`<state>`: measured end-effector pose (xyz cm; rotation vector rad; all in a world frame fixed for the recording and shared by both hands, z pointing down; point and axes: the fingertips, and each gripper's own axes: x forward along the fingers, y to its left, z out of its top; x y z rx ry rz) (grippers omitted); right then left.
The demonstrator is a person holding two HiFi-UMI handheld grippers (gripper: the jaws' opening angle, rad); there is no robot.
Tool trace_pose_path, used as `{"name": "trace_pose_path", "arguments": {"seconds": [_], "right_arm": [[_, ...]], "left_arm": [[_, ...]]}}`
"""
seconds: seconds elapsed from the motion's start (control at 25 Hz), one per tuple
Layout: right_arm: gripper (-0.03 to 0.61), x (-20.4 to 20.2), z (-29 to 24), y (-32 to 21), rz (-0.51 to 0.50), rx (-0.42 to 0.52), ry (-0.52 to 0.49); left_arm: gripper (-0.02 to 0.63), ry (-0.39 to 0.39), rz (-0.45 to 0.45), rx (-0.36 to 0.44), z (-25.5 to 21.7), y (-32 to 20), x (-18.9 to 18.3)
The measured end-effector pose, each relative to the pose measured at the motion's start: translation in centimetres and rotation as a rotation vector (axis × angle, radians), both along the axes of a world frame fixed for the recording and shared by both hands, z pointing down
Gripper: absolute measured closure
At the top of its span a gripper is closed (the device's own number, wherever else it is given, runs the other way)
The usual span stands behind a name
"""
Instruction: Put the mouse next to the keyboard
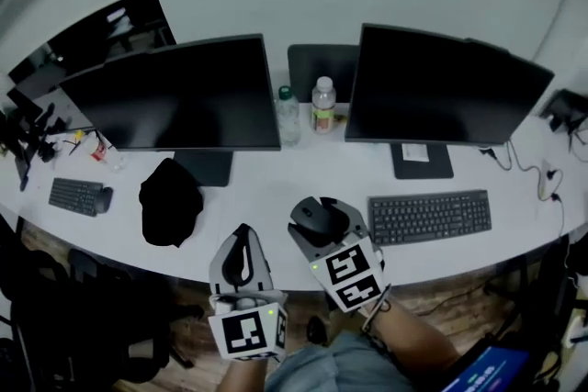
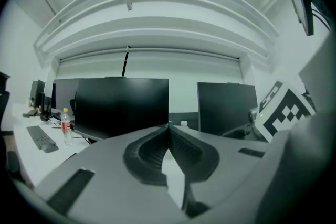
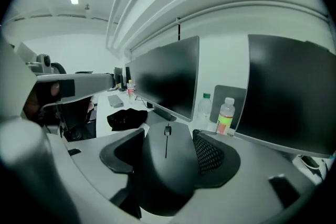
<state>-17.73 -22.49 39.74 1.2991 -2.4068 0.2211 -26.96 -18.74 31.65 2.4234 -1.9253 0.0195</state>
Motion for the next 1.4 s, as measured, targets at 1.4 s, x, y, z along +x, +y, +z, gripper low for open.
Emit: {"name": "trace_pose_path", "arguments": {"seconds": [1.4], "right_arm": [[0.281,41.2,2.4,6.8,0.528,-0.05,0.007]], "left_arm": [[0.609,-0.044,0.538,-0.019,2.2,1.6,39.6]]}}
